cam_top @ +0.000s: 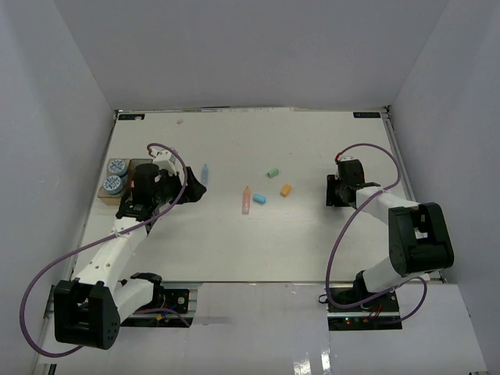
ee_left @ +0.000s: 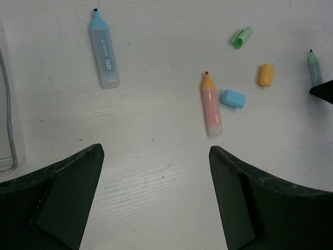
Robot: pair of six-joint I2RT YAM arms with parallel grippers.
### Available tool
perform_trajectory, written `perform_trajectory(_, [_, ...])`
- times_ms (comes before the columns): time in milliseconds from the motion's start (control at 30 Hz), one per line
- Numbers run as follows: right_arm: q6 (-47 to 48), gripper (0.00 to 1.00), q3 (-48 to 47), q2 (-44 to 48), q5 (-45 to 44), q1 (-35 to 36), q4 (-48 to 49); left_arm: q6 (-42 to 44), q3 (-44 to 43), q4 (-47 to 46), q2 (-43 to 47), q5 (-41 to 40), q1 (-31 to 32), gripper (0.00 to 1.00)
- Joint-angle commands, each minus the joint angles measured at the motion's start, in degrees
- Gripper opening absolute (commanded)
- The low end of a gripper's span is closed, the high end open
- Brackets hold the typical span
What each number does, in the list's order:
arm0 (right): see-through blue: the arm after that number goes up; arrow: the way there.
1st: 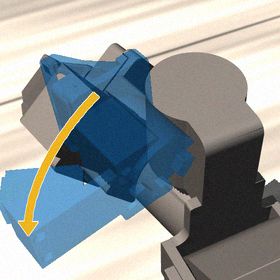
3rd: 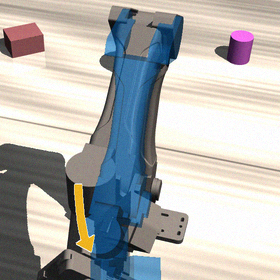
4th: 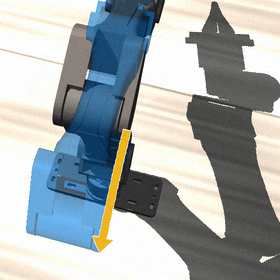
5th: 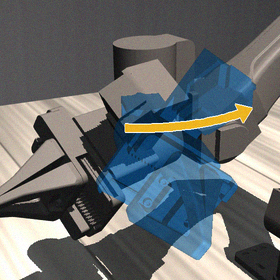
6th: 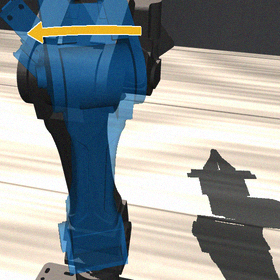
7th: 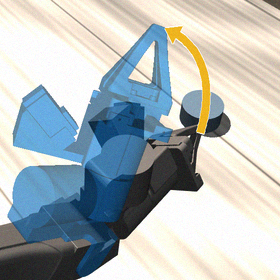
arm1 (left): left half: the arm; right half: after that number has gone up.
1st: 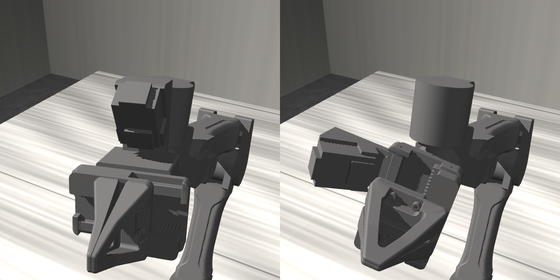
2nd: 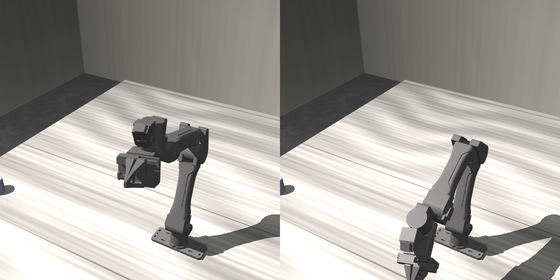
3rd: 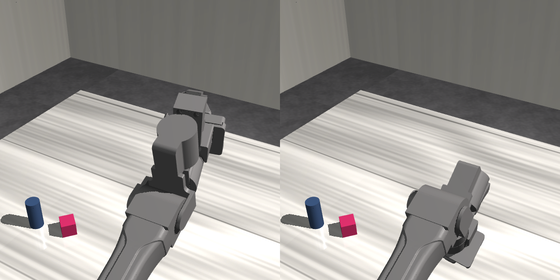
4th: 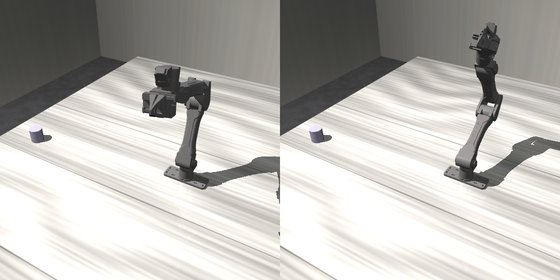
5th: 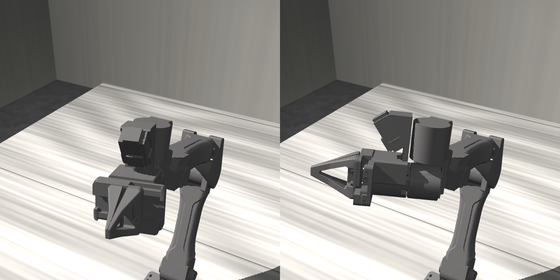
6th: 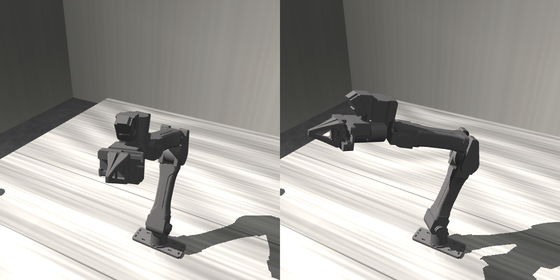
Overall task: Sort the stationery into containers
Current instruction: Pick up the pen from the corner of the board, then pick up the pen cap from the center of the board.
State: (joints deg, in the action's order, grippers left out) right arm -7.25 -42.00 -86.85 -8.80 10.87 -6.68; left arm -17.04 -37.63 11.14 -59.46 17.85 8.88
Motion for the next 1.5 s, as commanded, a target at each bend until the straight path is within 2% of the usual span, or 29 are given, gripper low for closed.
perform_trajectory(0, [-0.6,0.49,0.4,0.7,0.5,-0.2,-0.4,-0.2,0.2,-1.2,1.0,1.0,0.3,0.93])
perform_trajectory(300, [-0.4,0.36,0.6,1.4,1.3,-0.2,-0.9,-1.7,0.6,-1.4,1.9,2.5,0.3,0.93])
perform_trajectory(400, [-0.5,0.21,1.1,2.8,2.3,0.2,-0.7,-3.9,-0.2,-1.3,2.4,5.3,0.3,0.93])
perform_trajectory(433, [-0.7,0.19,1.2,3.3,2.4,0.5,-0.6,-4.9,-0.6,-1.3,2.8,6.1,0.3,0.92])
perform_trajectory(533, [-2.6,0.17,2.3,7.2,4.1,3.4,1.3,-9.8,-1.0,-2.3,3.2,9.5,0.3,0.92])
perform_trajectory(633, [-5.8,0.14,3.4,11.9,4.8,9.0,4.5,-16.6,-0.6,-5.4,3.5,11.7,1.7,0.91])
perform_trajectory(700, [-7.3,0.14,3.6,15.0,2.8,15.2,7.5,-21.0,-0.1,-8.7,3.8,11.3,4.3,0.9])
perform_trajectory(867, [-12.6,0.15,3.3,19.3,-1.5,29.0,13.9,-25.0,-0.3,-14.7,3.7,4.3,10.9,0.87])
perform_trajectory(1067, [-14.5,0.15,3.2,20.4,-6.0,39.4,23.8,-27.7,-0.9,-21.3,2.1,-4.2,18.7,0.86])
perform_trajectory(1267, [-14.9,0.17,1.3,18.8,-9.0,45.4,28.0,-26.1,-2.8,-23.3,-1.7,-12.3,26.5,0.86])
perform_trajectory(1467, [-15.6,0.17,0.9,18.5,-10.7,48.2,29.3,-26.5,-3.7,-23.8,-4.9,-20.6,31.5,0.77])
